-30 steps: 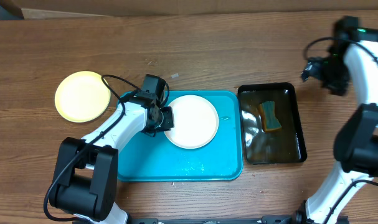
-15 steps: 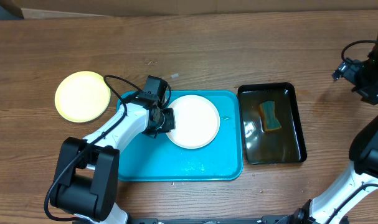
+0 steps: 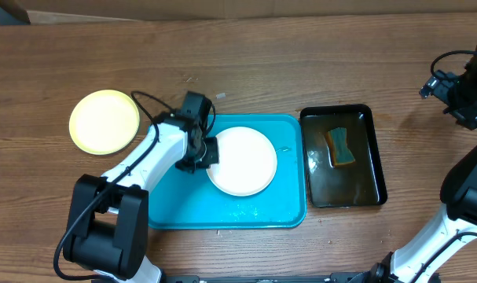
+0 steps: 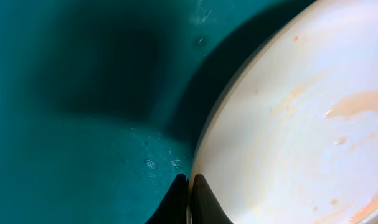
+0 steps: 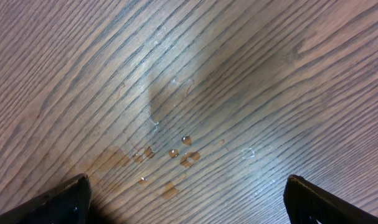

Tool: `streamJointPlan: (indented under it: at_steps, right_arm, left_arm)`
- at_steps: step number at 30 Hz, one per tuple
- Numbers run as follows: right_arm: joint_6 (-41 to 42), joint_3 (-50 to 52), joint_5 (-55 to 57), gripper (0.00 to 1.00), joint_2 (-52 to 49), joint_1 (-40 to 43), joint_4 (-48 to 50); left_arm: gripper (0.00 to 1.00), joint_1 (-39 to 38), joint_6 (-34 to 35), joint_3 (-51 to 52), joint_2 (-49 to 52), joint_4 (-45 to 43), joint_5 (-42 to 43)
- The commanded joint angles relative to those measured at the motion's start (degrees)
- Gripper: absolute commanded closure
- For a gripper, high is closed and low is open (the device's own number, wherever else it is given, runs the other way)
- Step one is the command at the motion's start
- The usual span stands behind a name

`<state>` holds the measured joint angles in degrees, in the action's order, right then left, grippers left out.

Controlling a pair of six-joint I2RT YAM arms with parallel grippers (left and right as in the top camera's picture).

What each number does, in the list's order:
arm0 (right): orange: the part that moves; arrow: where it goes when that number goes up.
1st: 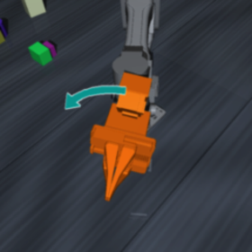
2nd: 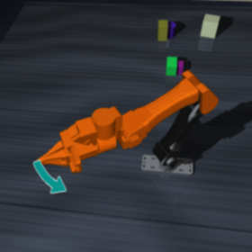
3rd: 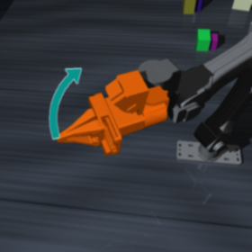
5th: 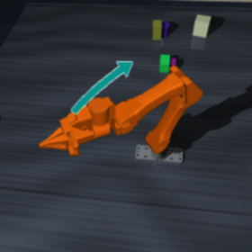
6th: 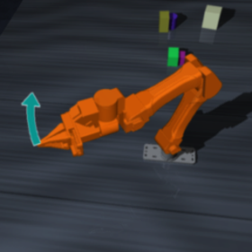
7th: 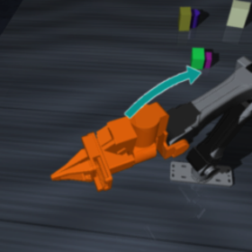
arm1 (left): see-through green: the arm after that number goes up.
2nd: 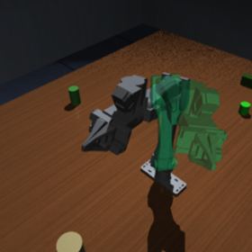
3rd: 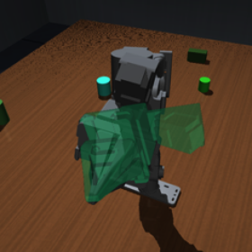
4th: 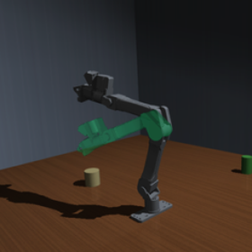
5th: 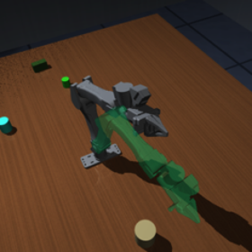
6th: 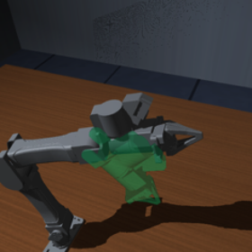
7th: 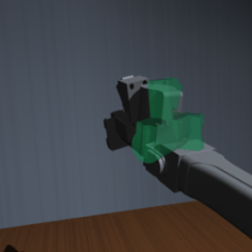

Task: Clean dirty plates on tray and stack at the side
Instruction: 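Lift the white plate off the teal tray with the left gripper, then swing the held white plate over to the plate stack on the left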

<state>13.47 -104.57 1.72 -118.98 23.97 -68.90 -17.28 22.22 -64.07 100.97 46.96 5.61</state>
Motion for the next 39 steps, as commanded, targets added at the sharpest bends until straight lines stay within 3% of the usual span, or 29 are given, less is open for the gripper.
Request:
streamJointPlan:
  at_steps: [1,8,18,29,39]
  right_arm:
    - [0.2,-0.8,0.1,0.0,1.2,-0.2,0.3]
    - [0.2,-0.8,0.1,0.0,1.2,-0.2,0.3]
    - [0.2,-0.8,0.1,0.0,1.2,-0.2,0.3]
    - [0.2,-0.8,0.1,0.0,1.2,-0.2,0.3]
    - [0.2,-0.8,0.1,0.0,1.2,-0.2,0.3]
  left_arm:
    - [0.96,-0.3,-3.3,-6.4,0.3,3.0,-1.8]
    - [0.96,-0.3,-6.4,-21.4,0.3,12.6,-1.8]
    - [0.96,-4.2,-6.3,-31.6,0.3,13.9,-4.5]
    - [0.96,-21.7,-5.3,-31.7,0.3,7.8,-24.1]
    - [0.96,-38.9,-8.4,-31.7,1.5,1.2,-50.4]
